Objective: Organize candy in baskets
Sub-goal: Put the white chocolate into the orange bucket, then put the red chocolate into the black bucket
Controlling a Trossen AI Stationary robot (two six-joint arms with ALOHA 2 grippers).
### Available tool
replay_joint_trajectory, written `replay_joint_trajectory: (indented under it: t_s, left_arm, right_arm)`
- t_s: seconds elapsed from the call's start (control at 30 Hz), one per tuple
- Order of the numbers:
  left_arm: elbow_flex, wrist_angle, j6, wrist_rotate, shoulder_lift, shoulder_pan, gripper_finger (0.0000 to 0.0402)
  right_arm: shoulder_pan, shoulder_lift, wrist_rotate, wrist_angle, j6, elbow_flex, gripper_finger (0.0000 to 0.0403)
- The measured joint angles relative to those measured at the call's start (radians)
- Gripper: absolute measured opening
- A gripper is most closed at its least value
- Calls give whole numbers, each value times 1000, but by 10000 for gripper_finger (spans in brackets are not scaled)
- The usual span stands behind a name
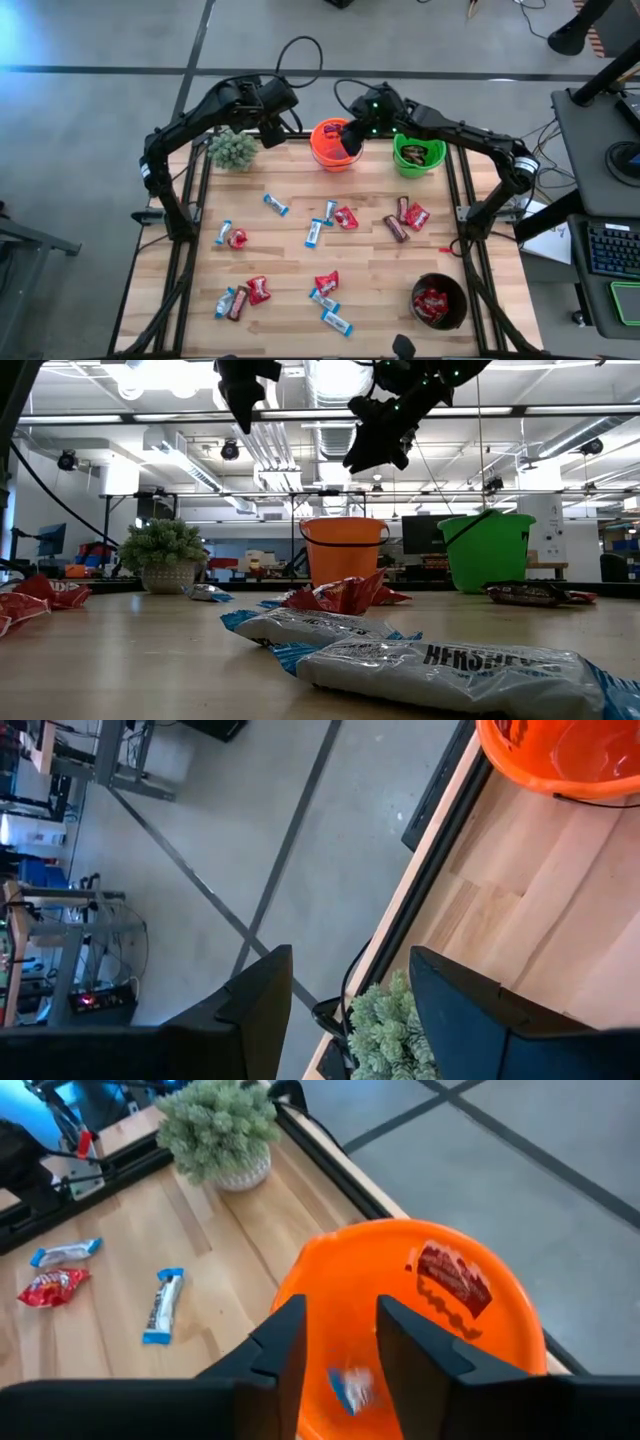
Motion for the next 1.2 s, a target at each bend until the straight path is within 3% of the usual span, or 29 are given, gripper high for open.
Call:
replay_joint_trajectory:
  t_s: [0.3,0.53,0.8,1.2]
  left_arm:
    - [0,-2,23,0,1,1,184]
    - [0,-2,23,16,1,0,184]
    - [0,-2,23,17,1,0,185]
    - [0,2,16,18,1,0,185]
  right_arm:
    - [-1,-49,-6,-3,-15,0,154]
    - [0,-129,-12,-26,-13,0,148]
    - [10,-191,-167,-188,19,1,144]
    - [93,-209,-158,-338,-25,1,154]
